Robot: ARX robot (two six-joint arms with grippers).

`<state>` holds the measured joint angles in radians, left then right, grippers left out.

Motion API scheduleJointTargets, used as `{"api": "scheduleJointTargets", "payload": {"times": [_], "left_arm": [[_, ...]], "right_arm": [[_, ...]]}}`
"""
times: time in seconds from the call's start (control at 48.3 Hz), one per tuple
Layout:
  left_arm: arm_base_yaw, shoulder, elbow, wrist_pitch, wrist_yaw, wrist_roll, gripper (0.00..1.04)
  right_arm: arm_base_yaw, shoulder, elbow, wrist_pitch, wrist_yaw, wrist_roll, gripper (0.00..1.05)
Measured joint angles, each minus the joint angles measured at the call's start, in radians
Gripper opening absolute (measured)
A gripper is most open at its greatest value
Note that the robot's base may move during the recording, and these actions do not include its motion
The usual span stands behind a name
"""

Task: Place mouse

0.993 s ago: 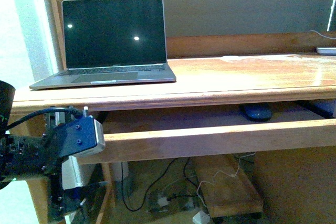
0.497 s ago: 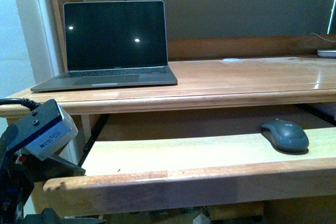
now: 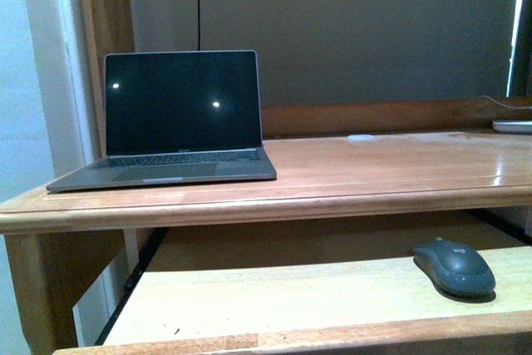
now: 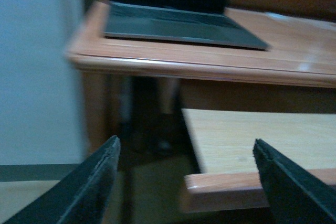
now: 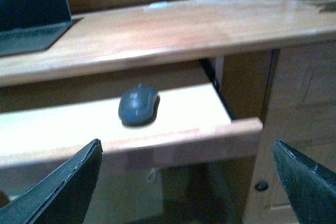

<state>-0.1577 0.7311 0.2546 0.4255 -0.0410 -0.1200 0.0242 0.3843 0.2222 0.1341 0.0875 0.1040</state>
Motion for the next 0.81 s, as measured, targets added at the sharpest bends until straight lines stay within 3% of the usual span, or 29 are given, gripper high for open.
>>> {"api": "scheduleJointTargets", "payload": {"times": [0.041, 0.103, 0.248, 0.352, 0.807], "left_arm": [[0.009, -0.089, -0.058, 0.000, -0.069, 0.033, 0.69], [0.031, -0.156, -0.106, -0.003, -0.086, 0.066, 0.56], [0.109, -0.235, -0.150, -0.037, 0.025, 0.101, 0.26], [0.152, -0.288, -0.174, -0.064, 0.036, 0.105, 0.03], [0.153, -0.427, -0.229, -0.132, 0.041, 0.109, 0.03]], "right_arm": [[0.004, 0.090, 0.045, 0.060, 0.002, 0.000, 0.97], [0.035, 0.242, 0.123, 0.108, -0.003, -0.006, 0.97], [0.132, 0.550, 0.273, 0.145, 0.024, -0.020, 0.97], [0.196, 0.743, 0.362, 0.153, 0.072, -0.032, 0.97], [0.314, 1.070, 0.577, 0.159, 0.243, -0.073, 0.97]]}}
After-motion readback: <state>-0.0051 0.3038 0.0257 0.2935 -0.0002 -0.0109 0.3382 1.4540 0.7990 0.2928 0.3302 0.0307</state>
